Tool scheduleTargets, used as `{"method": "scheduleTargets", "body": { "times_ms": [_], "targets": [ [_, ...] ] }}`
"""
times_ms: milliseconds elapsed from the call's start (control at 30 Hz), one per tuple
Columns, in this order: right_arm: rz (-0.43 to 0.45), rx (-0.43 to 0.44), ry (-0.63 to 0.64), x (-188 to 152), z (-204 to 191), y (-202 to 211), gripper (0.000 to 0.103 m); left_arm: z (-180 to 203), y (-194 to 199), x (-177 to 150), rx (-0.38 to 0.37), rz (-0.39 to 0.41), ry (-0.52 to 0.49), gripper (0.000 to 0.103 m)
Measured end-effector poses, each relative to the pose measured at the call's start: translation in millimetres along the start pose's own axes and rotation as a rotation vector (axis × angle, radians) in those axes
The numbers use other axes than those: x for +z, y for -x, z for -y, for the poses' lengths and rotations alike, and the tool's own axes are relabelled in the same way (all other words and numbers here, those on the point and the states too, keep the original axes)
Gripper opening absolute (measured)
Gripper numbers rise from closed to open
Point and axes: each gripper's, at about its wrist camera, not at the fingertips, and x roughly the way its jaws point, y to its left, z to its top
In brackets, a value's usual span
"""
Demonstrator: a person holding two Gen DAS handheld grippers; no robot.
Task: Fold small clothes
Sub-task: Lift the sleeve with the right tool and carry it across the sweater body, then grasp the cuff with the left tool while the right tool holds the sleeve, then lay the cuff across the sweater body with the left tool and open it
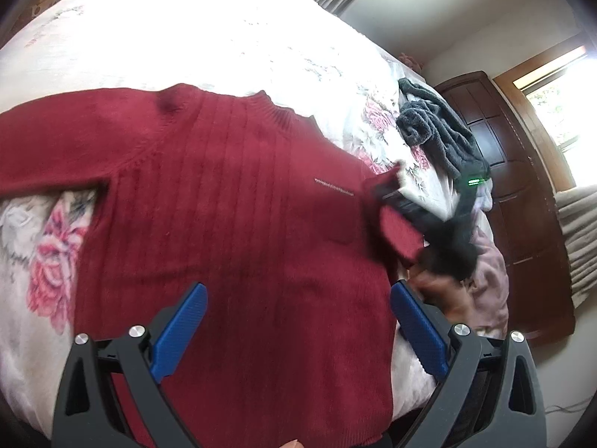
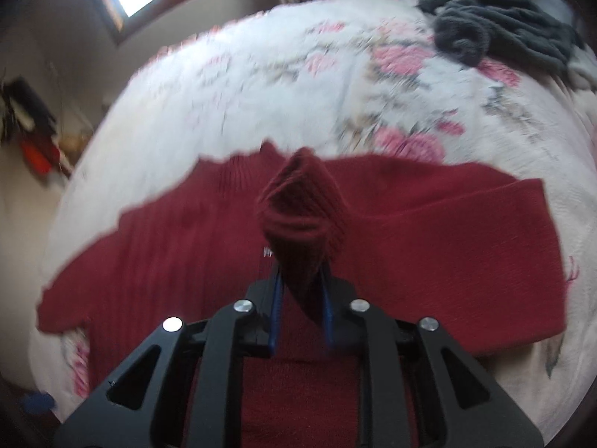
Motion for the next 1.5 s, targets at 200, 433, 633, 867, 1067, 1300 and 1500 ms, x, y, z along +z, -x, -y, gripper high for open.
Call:
{"method": "scheduleTargets", "body": {
  "times_ms": [200, 433, 633, 867, 1067, 1300, 1500],
  "targets": [
    [0.105, 0.096, -0.009, -34, 3, 22, 0.072, -4, -42, 30, -0.09, -0.04, 0.061, 0.099],
    [0.323, 0.151, -0.324, -63, 96, 54, 0.075, 12, -140, 66, -0.294, -0.182, 0.164, 0.099],
    [0.294, 0.142, -0.347, -76, 114, 42, 0.075, 19, -228, 72, -0.278, -0.333, 0.235, 0.099],
    [0.2, 0.132, -0.379, -76, 121, 33, 0.079, 36, -248, 83, -0.19, -0.322, 0.207, 0.076],
    [0.193, 0.131, -0.402, -74, 128, 29, 0.08, 47, -246, 84, -0.123, -0.312, 0.129, 0.013],
    [0.194, 0.14, -0.395, -74, 126, 30, 0.08, 71, -205, 99, -0.179, -0.191, 0.044, 0.009],
    [0.196, 0.136, -0.381, -73, 124, 31, 0.08, 89, -150, 122, -0.182, -0.074, -0.064, 0.008]
  ]
}}
